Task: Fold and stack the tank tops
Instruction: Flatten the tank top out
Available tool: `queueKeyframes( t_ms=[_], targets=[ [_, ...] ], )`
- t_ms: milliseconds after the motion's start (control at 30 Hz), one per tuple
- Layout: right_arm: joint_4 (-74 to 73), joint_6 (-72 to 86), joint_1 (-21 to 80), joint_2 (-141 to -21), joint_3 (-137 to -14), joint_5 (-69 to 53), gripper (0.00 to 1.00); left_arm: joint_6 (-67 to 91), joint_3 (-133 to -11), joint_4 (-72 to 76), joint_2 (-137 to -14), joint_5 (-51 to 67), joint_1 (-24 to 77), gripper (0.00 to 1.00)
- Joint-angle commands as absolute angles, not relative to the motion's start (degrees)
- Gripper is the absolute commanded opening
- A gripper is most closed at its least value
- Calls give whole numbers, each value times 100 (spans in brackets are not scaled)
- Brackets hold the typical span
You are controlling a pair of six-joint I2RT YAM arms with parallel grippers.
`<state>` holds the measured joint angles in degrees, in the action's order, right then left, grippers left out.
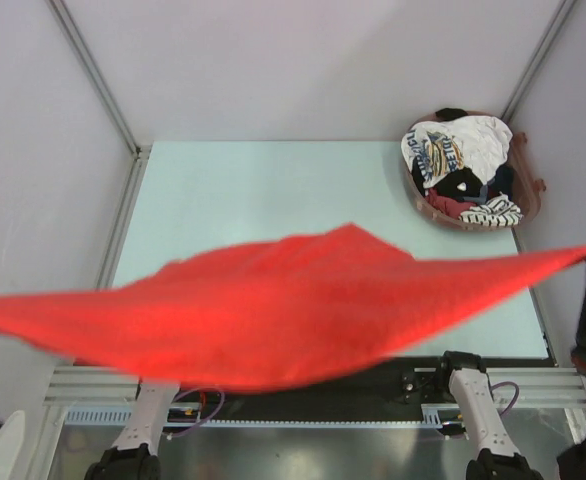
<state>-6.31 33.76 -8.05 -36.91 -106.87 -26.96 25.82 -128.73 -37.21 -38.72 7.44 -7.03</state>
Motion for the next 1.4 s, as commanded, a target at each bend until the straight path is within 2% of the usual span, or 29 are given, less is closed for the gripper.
queueKeyframes(
  t_ms=[0,67,100,233,433,567,767,900,967,1167,1367],
  targets=[
    [-1440,3217,-844,-4523,-11344,-2399,0,2443,-13306,-4149,-4631,413,-398,0],
    [-1608,3287,-844,-4763,-11635,-2426,0,2452,-13150,-4122,-4851,229,-107,0],
    [-1608,3418,-852,-4877,-11619,-2417,0,2452,-13018,-4087,-4904,133,225,0],
    [-1776,3647,-914,-5465,-11278,-2478,0,2312,-12140,-3894,-5237,-325,483,0],
    [-634,4060,-879,-5870,-9187,-2478,0,2416,-10285,-2727,-6070,-115,431,0],
    [295,4061,-625,-6703,-8290,-2312,0,3136,-9127,-1769,-6792,798,-226,0],
    [1967,4429,-353,-7882,-7506,-2048,0,3533,-8754,-634,-8199,1248,-466,0],
    [2390,4333,-71,-9250,-7970,-1881,0,3709,-8788,-26,-9155,1231,-448,0],
    [2443,4307,-18,-9824,-8532,-1889,0,3744,-9200,202,-9595,1134,-422,0],
    [2540,4474,-18,-11942,-10017,-2057,0,3709,-11160,-404,-11476,880,-396,0],
    [2400,4526,-18,-13707,-12258,-1951,0,3498,-12734,-457,-12927,466,-316,1]
  ],
)
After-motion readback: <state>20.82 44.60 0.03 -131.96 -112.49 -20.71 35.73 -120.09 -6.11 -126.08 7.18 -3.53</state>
